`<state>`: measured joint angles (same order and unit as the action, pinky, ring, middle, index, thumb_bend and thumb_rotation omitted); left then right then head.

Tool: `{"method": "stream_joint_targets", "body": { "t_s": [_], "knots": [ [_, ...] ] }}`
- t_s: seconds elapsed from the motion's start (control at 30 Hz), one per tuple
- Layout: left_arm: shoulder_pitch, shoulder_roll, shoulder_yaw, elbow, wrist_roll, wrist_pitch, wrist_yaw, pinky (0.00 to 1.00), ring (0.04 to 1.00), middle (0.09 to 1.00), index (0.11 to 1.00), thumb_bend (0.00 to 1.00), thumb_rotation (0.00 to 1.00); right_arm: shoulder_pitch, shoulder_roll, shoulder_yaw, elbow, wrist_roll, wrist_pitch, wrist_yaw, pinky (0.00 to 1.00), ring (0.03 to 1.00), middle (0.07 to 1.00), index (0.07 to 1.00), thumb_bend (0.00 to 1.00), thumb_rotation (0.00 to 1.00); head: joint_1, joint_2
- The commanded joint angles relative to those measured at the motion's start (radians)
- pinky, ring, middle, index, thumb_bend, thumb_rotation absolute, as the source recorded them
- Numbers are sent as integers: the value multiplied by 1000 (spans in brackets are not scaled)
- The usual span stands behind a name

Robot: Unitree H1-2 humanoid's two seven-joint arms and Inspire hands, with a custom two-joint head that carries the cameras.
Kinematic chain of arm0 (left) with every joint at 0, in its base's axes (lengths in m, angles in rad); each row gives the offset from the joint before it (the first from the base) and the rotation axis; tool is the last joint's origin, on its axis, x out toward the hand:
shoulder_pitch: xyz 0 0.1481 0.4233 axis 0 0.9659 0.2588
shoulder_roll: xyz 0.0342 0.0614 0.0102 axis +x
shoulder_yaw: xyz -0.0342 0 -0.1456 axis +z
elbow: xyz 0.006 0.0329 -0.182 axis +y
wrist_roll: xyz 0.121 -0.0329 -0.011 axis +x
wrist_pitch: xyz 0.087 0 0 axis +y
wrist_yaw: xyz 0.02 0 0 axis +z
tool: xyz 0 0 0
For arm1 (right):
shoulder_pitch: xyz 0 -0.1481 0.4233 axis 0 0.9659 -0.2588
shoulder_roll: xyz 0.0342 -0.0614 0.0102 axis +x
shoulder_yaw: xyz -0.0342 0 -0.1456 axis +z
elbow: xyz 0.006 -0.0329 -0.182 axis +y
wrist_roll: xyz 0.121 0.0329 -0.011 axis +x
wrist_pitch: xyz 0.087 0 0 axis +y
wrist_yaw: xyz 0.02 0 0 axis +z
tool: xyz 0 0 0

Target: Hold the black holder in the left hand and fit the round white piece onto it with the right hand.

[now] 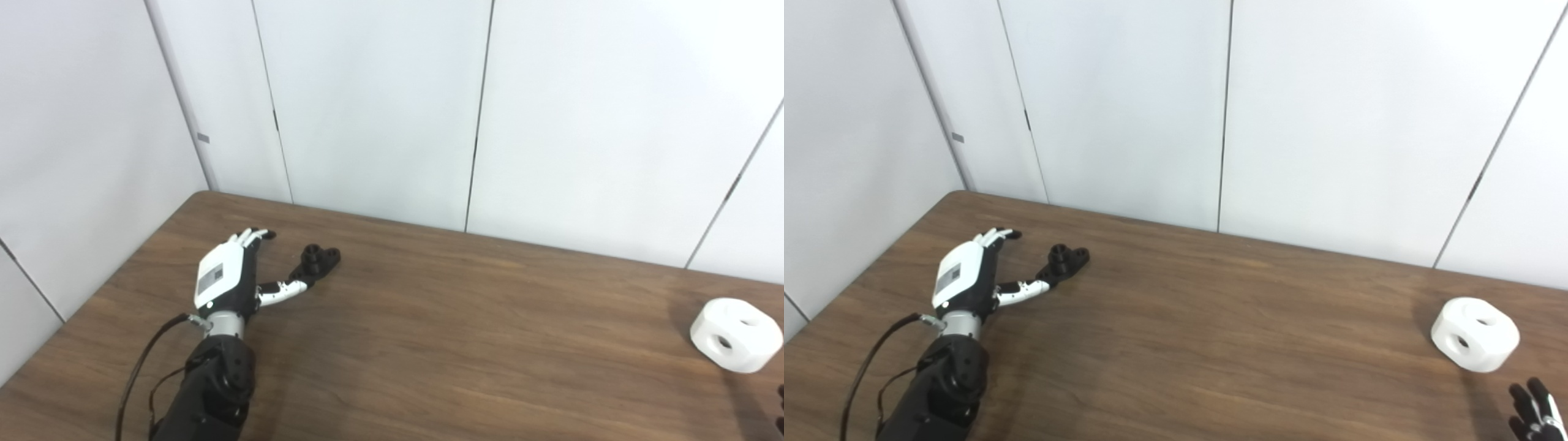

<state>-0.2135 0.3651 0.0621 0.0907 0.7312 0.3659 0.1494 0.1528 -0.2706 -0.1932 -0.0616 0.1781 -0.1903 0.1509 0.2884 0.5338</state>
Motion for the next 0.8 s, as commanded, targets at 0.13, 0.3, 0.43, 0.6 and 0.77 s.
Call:
{"method": "stream_joint_targets", "body": {
  "t_s": [0.13,0.3,0.43,0.6,0.77],
  "knots": [
    [-89,61,-56,87,33,19,4,1000,983,945,838,949,456,53,35,11,33,-3,-8,-7,1000,1000,955,1000,601,1000,-4,6],
    [-117,56,-67,155,-3,5,25,1000,980,943,832,975,468,54,38,10,32,6,-8,-4,1000,1000,955,1000,602,1000,-6,8],
    [-140,56,-76,207,-22,-9,47,1000,975,939,830,971,464,56,38,12,28,6,-12,-1,1000,1000,955,1000,595,1000,-10,9],
    [-161,56,-82,248,-43,-18,62,1000,967,934,822,953,455,58,43,15,19,-7,-7,-8,1000,1000,951,1000,602,1000,-14,11],
    [-176,46,-75,281,-93,-37,75,1000,968,931,797,931,414,58,46,15,20,-12,-11,-9,1000,1000,947,1000,594,1000,-20,14]
  ]
}}
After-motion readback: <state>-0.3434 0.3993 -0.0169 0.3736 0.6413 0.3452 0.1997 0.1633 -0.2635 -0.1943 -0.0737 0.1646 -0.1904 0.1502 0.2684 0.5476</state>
